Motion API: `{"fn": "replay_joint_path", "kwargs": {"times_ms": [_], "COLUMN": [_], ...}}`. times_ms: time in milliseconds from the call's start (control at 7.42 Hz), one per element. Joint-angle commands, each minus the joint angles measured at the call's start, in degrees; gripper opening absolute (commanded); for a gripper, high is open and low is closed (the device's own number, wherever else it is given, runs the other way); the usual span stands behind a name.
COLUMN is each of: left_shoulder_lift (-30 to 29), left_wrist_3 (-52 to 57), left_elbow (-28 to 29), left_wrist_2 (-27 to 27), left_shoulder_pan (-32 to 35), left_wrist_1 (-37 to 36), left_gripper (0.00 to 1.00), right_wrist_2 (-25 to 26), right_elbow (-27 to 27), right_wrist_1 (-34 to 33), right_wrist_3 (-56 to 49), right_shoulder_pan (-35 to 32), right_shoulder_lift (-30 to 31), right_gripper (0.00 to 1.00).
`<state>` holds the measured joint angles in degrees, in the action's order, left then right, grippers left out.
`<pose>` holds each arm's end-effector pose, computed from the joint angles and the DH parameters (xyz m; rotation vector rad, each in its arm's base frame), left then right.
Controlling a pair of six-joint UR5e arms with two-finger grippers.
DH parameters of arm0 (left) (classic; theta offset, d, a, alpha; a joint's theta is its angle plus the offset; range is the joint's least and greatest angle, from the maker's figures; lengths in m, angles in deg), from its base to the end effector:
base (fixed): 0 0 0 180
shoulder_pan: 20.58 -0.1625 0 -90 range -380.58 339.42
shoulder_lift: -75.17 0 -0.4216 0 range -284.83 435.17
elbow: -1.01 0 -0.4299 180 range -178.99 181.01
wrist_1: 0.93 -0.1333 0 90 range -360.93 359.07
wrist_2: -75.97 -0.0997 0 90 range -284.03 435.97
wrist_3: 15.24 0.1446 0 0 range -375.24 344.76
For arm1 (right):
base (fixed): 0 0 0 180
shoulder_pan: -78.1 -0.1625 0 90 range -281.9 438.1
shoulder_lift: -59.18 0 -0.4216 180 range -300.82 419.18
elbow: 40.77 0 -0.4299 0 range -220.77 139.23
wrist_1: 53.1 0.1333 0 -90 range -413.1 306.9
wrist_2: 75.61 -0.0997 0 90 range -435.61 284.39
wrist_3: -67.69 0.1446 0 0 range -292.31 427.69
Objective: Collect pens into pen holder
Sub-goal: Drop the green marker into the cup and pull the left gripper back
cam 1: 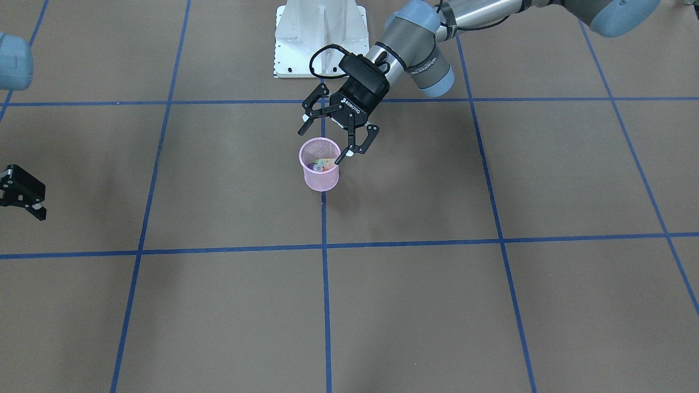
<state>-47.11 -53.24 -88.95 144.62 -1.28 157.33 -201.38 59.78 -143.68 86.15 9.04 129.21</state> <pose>0.6021 -0.4079 0.1670 1.2224 1.2414 0.0916 -0.1901 -0.6332 0.3923 0.2703 -0.7450 -0.2041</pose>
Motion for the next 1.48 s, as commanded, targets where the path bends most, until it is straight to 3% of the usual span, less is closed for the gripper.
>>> {"fn": "replay_joint_path", "kwargs": {"times_ms": [0,270,674,943,1213,1348], "left_shoulder_lift": [0.7,3.8,8.6,16.7,24.2,27.8], "left_wrist_3": [0.6,0.6,3.9,19.2,31.7,42.9], "left_elbow": [-1.9,-5.9,-12.5,-15.7,-14.9,-14.1], "left_wrist_2": [4.2,13.7,39.9,52.0,62.4,65.3], "left_shoulder_pan": [1.2,6.6,23.7,34.3,47.8,54.2], "left_wrist_1": [-3.5,-14.2,-37.2,-45.6,-48.7,-52.4], "left_gripper": [0.99,0.99,0.99,0.99,0.99,0.99], "right_wrist_2": [-0.3,-1.3,-2.1,-4.0,-5.9,-5.9], "right_elbow": [-0.4,-2.1,-2.4,-2.1,-1.6,-1.4], "right_wrist_1": [-0.3,-0.2,0.5,0.5,0.5,0.5], "right_wrist_3": [-0.2,-1.2,-8.8,-14.1,-17.8,-19.0], "right_shoulder_pan": [-1.6,-4.1,-7.7,-12.0,-15.4,-16.2], "right_shoulder_lift": [0.0,0.2,7.8,12.8,17.7,19.9], "right_gripper": [1.0,1.0,1.0,1.0,1.0,1.0]}}
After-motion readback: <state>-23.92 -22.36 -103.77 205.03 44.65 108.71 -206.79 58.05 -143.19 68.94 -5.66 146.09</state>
